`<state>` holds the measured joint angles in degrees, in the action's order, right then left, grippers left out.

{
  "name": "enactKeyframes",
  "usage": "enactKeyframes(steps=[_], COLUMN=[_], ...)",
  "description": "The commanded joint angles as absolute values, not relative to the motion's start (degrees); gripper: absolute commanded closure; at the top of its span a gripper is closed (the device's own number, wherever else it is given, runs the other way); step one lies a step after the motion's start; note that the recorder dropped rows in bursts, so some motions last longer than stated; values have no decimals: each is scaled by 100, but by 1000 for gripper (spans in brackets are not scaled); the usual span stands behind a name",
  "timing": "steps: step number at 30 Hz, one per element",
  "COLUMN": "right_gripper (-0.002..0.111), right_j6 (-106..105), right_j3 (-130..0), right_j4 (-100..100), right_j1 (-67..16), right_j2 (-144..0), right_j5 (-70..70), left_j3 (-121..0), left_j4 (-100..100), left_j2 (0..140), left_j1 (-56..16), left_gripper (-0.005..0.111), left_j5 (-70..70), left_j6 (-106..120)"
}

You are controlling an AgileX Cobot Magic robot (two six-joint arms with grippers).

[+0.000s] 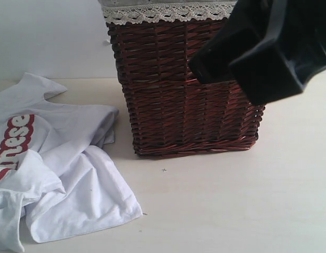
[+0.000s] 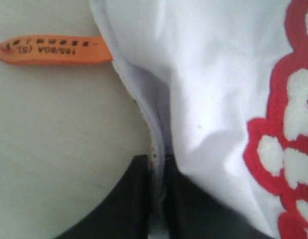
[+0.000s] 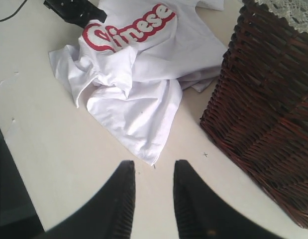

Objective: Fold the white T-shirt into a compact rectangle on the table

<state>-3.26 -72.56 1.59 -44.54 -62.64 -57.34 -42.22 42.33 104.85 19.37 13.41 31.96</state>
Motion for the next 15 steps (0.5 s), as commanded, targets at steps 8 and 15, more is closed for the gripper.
enactKeyframes(steps=[8,15], right_gripper=[80,80], right_j6=[-351,-404], right_j3=[-7238,-7238], right_j4=[154,308], right_j1=[-4431,-4431], right_j2=[-6244,-6244], right_j5=[-5722,-5721], left_j3=[-4174,-4589], left_j4=[2239,438], left_j2=[9916,9348], left_j1=[2487,2734], left_gripper=[107,107], left_j5=[2333,3028], left_j6=[1404,-191])
